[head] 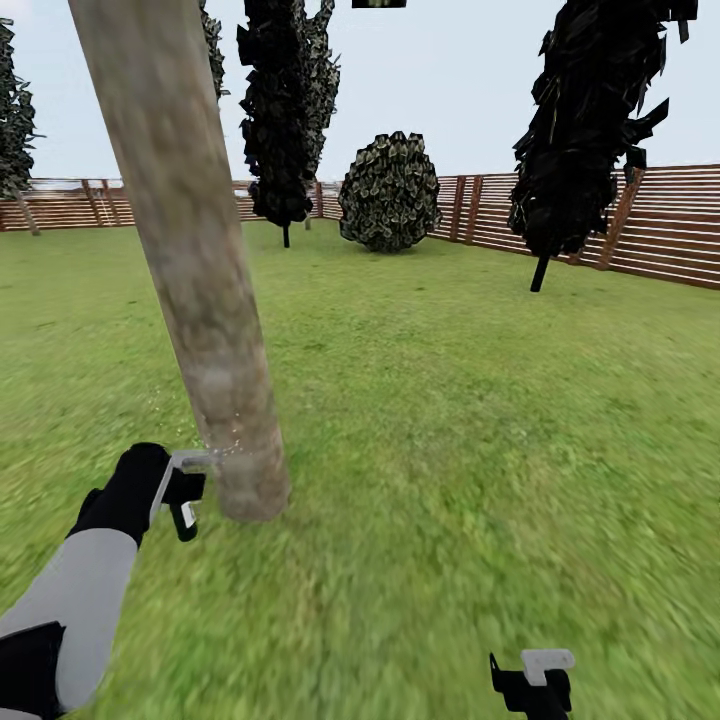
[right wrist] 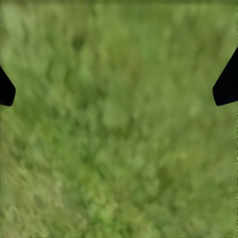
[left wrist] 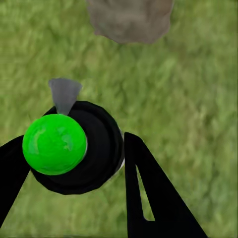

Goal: In the garden, pick up the pesticide atomizer on the floor and spray pesticide onto both trees until each tree trunk is fully covered.

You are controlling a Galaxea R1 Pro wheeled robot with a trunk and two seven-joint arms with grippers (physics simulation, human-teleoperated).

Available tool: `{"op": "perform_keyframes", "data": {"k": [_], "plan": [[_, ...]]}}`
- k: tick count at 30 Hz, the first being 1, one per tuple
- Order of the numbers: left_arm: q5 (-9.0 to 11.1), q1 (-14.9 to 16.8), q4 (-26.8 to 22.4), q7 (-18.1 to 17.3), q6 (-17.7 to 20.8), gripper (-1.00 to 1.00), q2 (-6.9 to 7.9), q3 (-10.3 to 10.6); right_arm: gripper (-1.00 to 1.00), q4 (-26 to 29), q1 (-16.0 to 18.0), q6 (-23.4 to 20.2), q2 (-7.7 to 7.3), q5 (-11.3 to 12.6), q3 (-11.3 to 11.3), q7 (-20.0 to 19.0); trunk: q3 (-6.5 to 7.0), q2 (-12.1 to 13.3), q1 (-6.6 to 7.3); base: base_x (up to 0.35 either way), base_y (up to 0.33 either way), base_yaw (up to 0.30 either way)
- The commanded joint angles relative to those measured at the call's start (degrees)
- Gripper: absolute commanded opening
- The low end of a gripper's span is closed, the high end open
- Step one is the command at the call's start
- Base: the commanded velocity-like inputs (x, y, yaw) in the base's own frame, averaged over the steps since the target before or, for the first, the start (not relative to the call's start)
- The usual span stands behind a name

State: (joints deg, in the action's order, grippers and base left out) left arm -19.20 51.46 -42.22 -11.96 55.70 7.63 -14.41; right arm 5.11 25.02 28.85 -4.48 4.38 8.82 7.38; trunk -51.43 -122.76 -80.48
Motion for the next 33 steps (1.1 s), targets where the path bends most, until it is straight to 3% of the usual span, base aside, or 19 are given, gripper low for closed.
{"op": "perform_keyframes", "data": {"k": [1,2,4,13,14,16,21,33], "plan": [[-0.3,0.3,-0.1,-0.6,0.2,-1.0,-1.09,-0.1,1.0,0.0,0.0,0.2,0.0,0.5,0.5,0.2,-0.05,0.0,0.01,0.0,0.0,0.008],[-0.3,0.5,-0.1,-0.6,0.2,-1.0,-2.8,0.2,1.0,0.0,0.0,0.2,0.0,0.5,0.5,0.2,-0.05,0.0,0.01,0.0,0.0,0.154],[-0.3,1.6,-0.1,-0.6,0.2,-1.0,-3.82,0.7,1.0,0.0,0.0,0.2,0.0,0.5,0.5,0.2,-0.05,0.0,0.01,0.0,0.0,0.233],[-0.4,2.3,0.8,-1.1,0.3,-1.0,-2.42,2.2,1.0,0.0,0.0,0.2,0.0,0.5,0.5,0.2,-0.05,0.0,0.01,0.0,0.0,0.173],[-0.5,2.0,1.3,-3.5,0.3,-1.0,-2.36,5.3,1.0,0.0,0.0,0.2,-0.06,0.5,0.5,0.2,-0.05,0.0,0.01,0.0,0.0,0.004],[-0.5,2.3,1.2,-5.7,0.4,-1.0,-2.36,7.1,1.0,0.0,0.0,0.2,-0.07,0.5,0.5,0.2,-0.05,0.0,0.01,0.0,0.0,0.001],[-0.7,4.6,0.6,-6.3,1.8,-1.0,-2.27,7.5,1.0,0.0,0.0,0.2,-0.09,0.5,0.5,0.2,-0.05,0.0,0.01,0.0,0.0,0.0],[-0.5,4.1,0.5,-6.2,1.9,-1.0,-2.38,7.0,1.0,0.0,0.0,0.2,-0.07,0.5,0.5,0.2,-0.05,0.0,0.01,0.114,-0.122,0.0]]}}
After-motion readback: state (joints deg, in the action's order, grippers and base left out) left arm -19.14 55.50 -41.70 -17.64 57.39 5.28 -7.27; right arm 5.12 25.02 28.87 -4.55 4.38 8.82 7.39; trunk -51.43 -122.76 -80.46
